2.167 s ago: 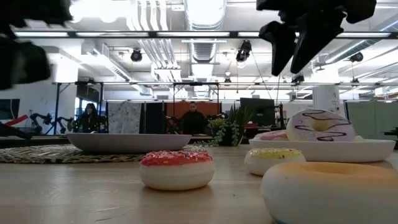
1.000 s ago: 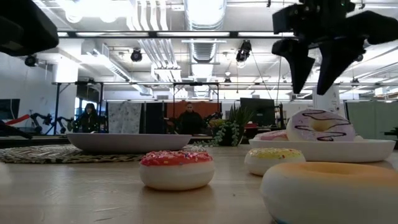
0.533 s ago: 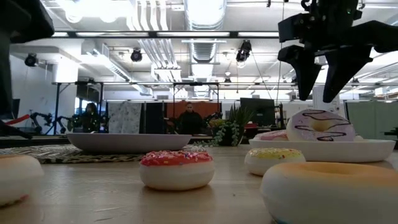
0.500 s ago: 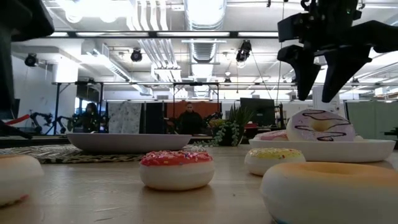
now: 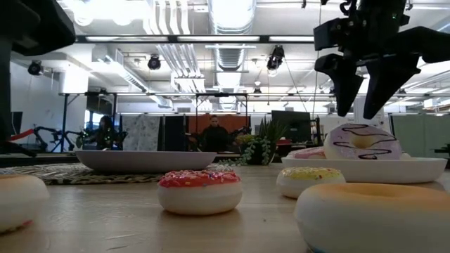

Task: Pick & Place donuts
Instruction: Put the small white donut on the purple plate

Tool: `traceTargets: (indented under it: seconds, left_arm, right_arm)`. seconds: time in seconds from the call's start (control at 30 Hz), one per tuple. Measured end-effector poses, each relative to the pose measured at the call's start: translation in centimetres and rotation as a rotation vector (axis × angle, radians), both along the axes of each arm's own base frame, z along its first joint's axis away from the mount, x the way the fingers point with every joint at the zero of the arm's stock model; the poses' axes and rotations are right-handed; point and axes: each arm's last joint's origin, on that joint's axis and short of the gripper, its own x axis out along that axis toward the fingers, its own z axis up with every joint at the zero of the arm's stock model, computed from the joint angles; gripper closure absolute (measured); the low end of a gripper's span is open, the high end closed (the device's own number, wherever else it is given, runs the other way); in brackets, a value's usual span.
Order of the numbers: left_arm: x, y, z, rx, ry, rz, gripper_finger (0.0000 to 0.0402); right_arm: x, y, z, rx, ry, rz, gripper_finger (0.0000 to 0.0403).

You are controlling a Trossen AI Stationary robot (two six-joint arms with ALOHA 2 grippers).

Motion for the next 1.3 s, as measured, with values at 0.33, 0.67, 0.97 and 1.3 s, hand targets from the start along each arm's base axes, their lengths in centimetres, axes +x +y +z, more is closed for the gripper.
traceTargets:
  seconds: [0.33, 0.67, 0.97, 1.3]
  left_arm:
    - [0.4, -0.6, -0.6, -0.027, -0.027, -0.008, 0.0262]
    - [0.5, -0.2, -2.4, -0.02, 0.029, 0.038, 0.0263]
    - [1.0, 0.6, -2.7, -0.062, 0.046, 0.134, 0.035]
    - [0.4, 1.6, 1.4, -0.191, 0.013, 0.179, 0.04]
  right_arm:
    - [-0.1, -0.1, -0.3, -0.004, 0.009, 0.0, 0.0154]
    - [-0.2, -0.1, -0.3, -0.004, 0.01, -0.001, 0.0154]
    - [-0.1, -0.1, 0.0, 0.003, -0.019, 0.0, 0.0159]
    - [-0.2, 0.0, 4.7, 0.088, -0.304, 0.037, 0.0177]
